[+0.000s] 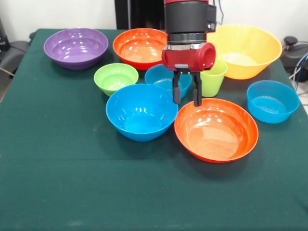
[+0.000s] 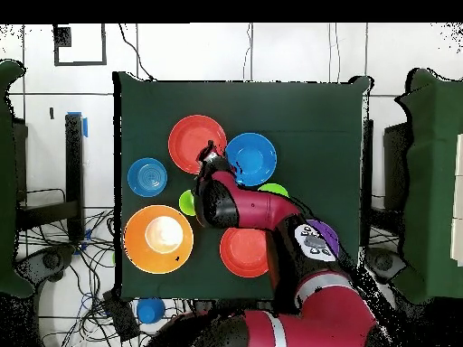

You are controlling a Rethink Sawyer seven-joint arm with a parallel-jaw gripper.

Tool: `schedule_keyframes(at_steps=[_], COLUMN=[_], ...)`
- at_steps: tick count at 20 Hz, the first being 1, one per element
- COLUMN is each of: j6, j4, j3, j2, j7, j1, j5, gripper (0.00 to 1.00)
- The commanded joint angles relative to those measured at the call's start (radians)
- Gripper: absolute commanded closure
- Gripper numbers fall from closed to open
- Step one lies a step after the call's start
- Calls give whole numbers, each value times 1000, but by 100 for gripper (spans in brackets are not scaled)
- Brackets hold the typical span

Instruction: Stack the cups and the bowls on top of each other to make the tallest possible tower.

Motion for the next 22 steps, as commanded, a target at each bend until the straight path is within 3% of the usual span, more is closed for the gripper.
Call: schedule_keyframes(at_steps=[1, 4, 12, 16, 22], j6=[78, 95, 210, 204, 146], j4=[-4, 35, 151, 161, 59], j3=[-5, -7, -21, -38, -57], j2=[59, 46, -85, -113, -3], j7=[89, 109, 153, 147, 85], j1=[18, 29, 78, 102, 69], j5=[28, 43, 145, 171, 146], gripper=[0, 0, 0, 0, 0])
